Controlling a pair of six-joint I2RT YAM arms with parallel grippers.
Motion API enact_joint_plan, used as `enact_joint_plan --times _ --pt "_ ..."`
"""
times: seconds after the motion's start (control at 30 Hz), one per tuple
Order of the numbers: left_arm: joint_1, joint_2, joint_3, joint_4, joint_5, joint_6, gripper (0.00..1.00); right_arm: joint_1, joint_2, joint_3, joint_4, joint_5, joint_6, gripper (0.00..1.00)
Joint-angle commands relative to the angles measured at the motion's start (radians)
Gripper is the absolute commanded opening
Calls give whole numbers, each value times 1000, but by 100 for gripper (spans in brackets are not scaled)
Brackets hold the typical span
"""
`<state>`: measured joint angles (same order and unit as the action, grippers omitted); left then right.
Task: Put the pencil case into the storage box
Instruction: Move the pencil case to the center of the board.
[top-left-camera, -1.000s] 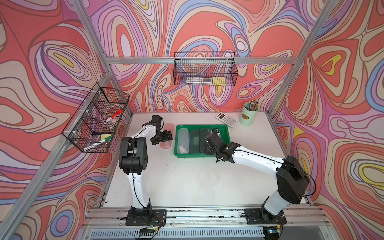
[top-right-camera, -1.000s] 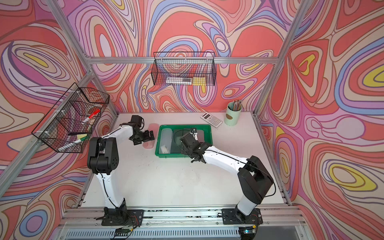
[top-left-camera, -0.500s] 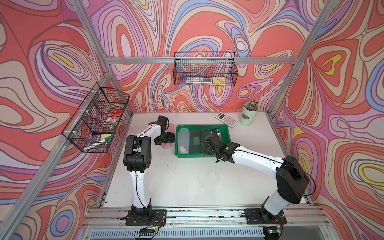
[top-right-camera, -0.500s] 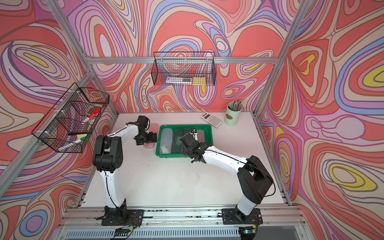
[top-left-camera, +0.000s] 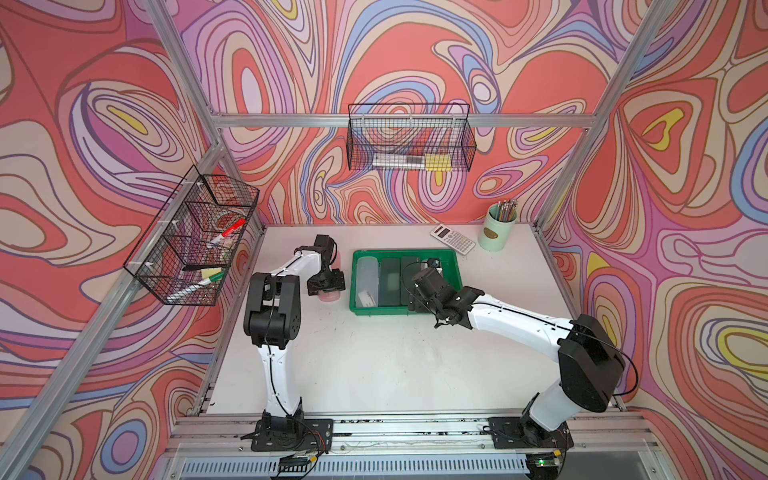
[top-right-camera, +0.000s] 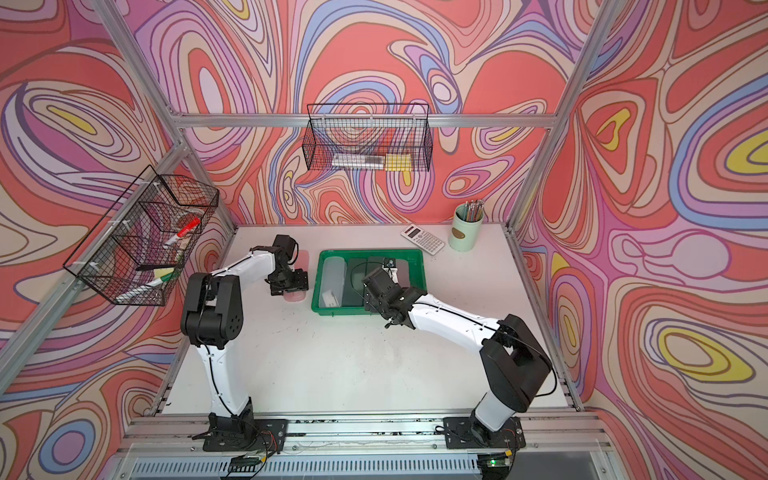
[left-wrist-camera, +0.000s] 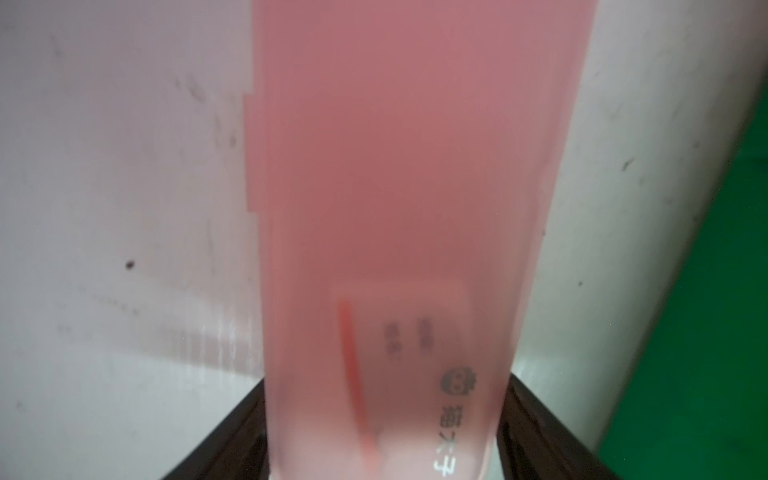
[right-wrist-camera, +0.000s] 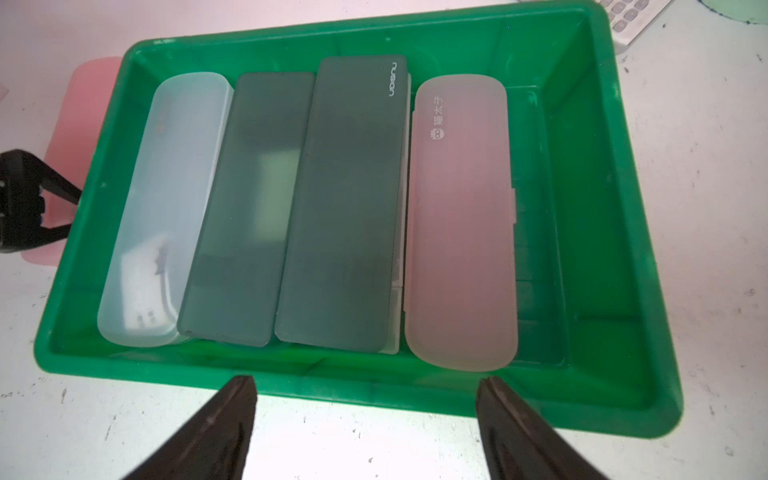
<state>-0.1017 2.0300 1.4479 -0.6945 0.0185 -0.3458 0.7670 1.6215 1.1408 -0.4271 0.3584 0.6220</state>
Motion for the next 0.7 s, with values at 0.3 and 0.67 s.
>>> enact_joint_plan --times 0.3,0.67 --pt "-157 -344 -371 -9 -2 -206 83 4 -61 -89 69 -119 25 84" --pt "-181 -844 -647 15 18 -366 92 56 -103 -122 83 -186 34 86"
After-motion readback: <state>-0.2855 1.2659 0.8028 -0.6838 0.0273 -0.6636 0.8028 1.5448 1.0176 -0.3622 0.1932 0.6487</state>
